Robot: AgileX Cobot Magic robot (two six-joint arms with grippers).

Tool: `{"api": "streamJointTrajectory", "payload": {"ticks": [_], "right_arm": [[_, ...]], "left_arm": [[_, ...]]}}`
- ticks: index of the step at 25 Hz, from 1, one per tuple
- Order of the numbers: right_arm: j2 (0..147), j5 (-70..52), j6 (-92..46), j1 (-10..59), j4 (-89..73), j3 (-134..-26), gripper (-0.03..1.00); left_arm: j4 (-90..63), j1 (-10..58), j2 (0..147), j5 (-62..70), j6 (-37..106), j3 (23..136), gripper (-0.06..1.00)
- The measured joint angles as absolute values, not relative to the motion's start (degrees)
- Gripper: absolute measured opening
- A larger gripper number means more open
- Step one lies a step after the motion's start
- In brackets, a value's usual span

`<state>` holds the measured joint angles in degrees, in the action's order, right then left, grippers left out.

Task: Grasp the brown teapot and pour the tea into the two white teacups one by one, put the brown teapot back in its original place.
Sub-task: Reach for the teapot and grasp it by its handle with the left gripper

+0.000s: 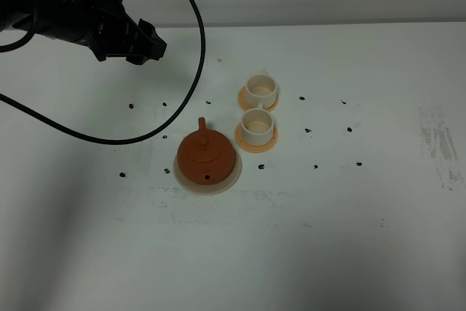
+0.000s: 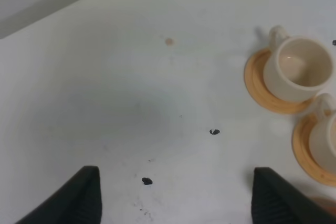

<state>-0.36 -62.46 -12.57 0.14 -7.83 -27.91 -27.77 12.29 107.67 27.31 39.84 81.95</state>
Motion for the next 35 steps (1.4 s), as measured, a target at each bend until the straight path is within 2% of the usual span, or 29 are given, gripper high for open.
{"api": "streamJointTrajectory", "payload": {"ticks": [24, 29, 35], "right_arm": [[-0.36, -62.43, -12.52, 0.14, -8.29, -27.91, 0.41], [-0.36, -62.43, -12.52, 0.14, -8.29, -27.91, 0.41], [-0.36, -62.43, -12.52, 0.14, -8.29, -27.91, 0.41]], "left_arm": [[-25.63, 15.44, 107.75, 30.42, 38.14, 81.95, 0.58], [-17.98, 18.45, 109.72, 32.23, 29.34, 81.95, 0.58], [-16.26, 22.20, 112.60, 32.23, 18.03, 81.95, 0.58]]}}
